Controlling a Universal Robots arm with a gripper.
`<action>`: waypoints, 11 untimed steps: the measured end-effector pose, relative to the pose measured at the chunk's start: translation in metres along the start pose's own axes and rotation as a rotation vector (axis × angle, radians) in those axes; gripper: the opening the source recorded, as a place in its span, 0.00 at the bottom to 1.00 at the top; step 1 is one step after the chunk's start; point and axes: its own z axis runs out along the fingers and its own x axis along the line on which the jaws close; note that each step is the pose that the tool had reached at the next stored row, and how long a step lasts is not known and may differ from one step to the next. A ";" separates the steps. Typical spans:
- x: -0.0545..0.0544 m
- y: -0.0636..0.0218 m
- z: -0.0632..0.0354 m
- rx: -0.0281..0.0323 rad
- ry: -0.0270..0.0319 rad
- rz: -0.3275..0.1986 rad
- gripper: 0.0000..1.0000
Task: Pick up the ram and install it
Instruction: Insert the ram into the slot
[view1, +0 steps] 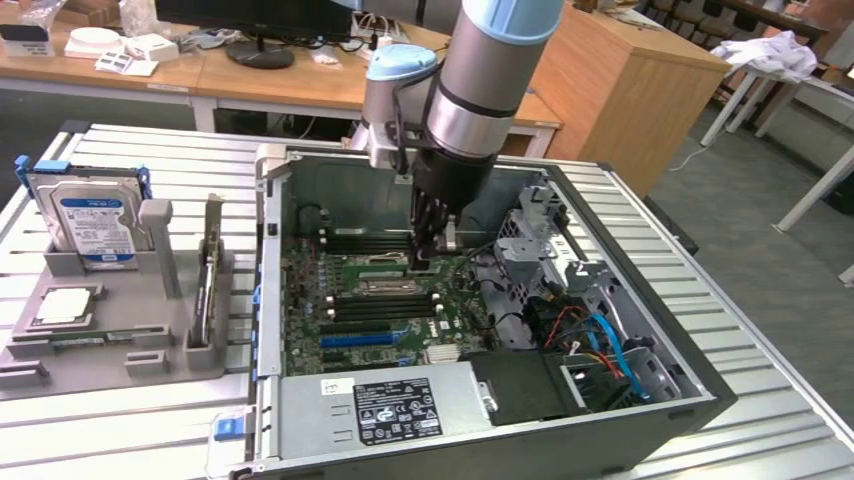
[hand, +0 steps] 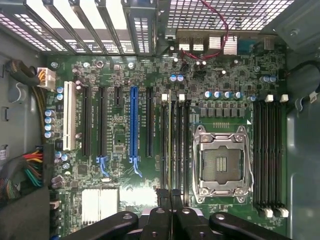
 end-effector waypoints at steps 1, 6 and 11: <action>0.000 0.0000 0.0004 0.0000 0.0000 0.000 0.11; 0.000 0.0000 0.0020 0.0000 0.0000 0.000 0.11; 0.000 -0.0001 0.0039 0.0001 -0.0001 0.000 0.11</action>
